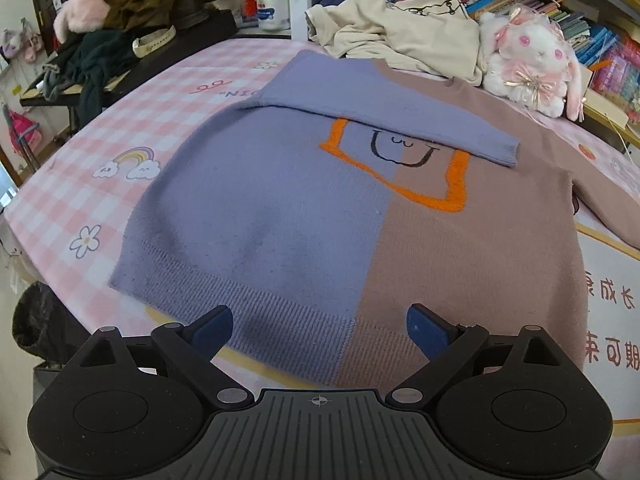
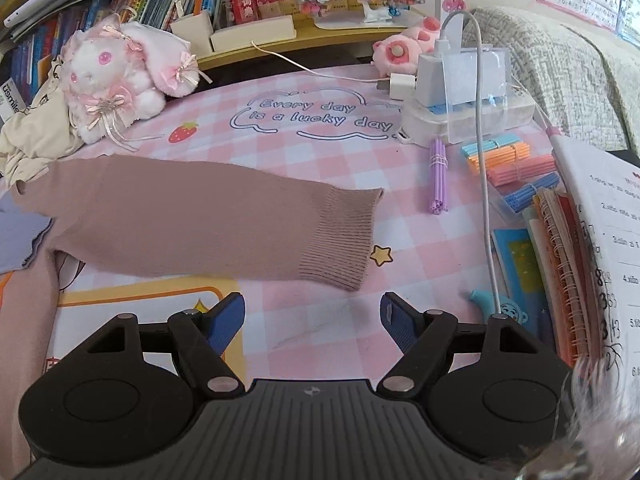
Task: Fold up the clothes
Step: 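Move the right gripper to the mauve sleeve cuff and grasp it, then lift the mauve sleeve with the right gripper and lay it across the body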
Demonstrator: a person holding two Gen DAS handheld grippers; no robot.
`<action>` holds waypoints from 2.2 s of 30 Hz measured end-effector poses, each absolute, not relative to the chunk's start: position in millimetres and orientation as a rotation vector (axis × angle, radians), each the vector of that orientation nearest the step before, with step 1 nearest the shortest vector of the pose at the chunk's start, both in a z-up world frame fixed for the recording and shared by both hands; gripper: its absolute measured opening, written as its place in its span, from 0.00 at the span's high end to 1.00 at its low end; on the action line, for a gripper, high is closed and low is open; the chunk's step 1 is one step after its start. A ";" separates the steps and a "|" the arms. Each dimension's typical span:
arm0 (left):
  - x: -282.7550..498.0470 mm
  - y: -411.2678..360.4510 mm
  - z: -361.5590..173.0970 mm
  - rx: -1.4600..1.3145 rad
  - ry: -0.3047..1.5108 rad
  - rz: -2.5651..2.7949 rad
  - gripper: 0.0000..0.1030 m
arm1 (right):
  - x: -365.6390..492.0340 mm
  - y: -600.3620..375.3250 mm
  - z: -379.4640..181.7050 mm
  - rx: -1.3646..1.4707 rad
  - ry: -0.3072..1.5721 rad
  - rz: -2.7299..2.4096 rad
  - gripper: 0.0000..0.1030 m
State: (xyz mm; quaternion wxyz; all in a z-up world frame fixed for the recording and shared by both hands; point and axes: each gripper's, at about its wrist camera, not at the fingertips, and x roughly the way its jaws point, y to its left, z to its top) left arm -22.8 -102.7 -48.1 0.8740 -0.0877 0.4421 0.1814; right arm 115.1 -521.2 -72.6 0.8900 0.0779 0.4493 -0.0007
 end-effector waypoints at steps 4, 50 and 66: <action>-22.6 -110.7 -47.0 -0.158 0.923 0.355 0.07 | 120.2 -529.2 -76.5 0.198 0.951 0.000 0.32; -30.0 -77.0 -28.4 0.062 0.793 0.178 0.07 | 182.9 -357.1 35.3 0.155 0.693 0.391 0.93; -30.5 6.5 -12.0 0.286 0.682 -0.001 0.07 | 220.9 -125.4 50.4 0.112 0.651 0.451 0.93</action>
